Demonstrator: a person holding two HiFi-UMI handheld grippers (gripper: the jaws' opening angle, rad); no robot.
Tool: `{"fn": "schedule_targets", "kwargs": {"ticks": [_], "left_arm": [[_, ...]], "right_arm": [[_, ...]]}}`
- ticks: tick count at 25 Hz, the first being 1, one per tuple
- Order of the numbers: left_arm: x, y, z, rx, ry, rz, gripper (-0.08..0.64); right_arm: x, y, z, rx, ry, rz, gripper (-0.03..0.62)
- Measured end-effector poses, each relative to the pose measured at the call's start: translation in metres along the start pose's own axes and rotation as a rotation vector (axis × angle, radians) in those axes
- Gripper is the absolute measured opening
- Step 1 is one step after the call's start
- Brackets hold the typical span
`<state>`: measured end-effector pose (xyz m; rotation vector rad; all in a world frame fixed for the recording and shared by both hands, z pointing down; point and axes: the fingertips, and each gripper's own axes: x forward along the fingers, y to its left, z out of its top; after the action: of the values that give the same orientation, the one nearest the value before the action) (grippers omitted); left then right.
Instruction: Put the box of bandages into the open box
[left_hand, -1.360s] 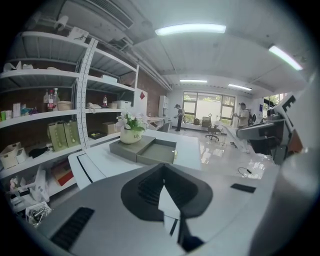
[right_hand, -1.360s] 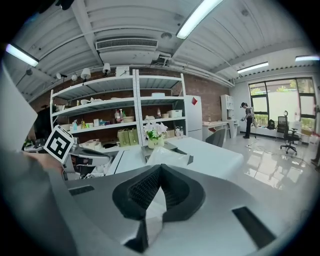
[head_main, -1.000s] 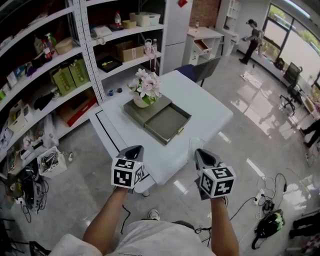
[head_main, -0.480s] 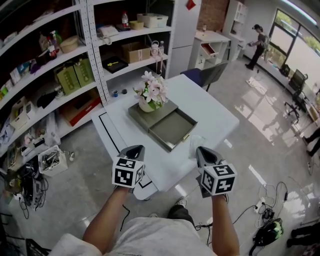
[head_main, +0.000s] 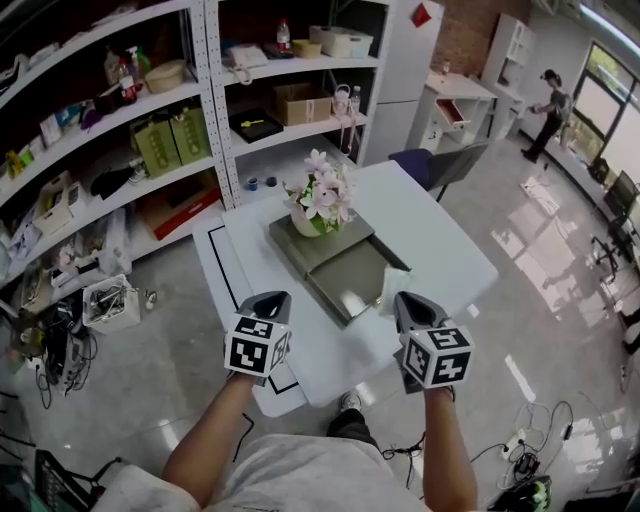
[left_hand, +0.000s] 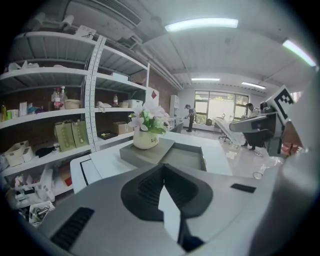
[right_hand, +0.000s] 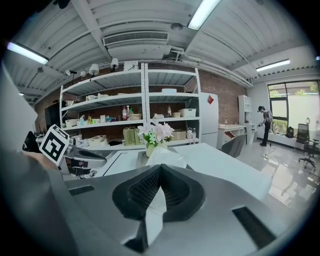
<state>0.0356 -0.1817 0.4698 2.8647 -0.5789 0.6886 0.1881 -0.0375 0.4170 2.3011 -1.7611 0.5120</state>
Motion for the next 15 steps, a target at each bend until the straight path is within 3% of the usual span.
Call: {"fn": "schedule_targets", "kwargs": {"ticks": [7, 15], "left_arm": [[0.03, 0.007, 0.002, -0.034, 0.034, 0.077, 0.005], [0.056, 0.009, 0.004, -0.074, 0.05, 0.151, 0.005]], "right_arm": [[0.049, -0.031, 0.004, -0.025, 0.042, 0.092, 0.006], [0.102, -0.043, 0.003, -0.128, 0.117, 0.217, 0.006]]}}
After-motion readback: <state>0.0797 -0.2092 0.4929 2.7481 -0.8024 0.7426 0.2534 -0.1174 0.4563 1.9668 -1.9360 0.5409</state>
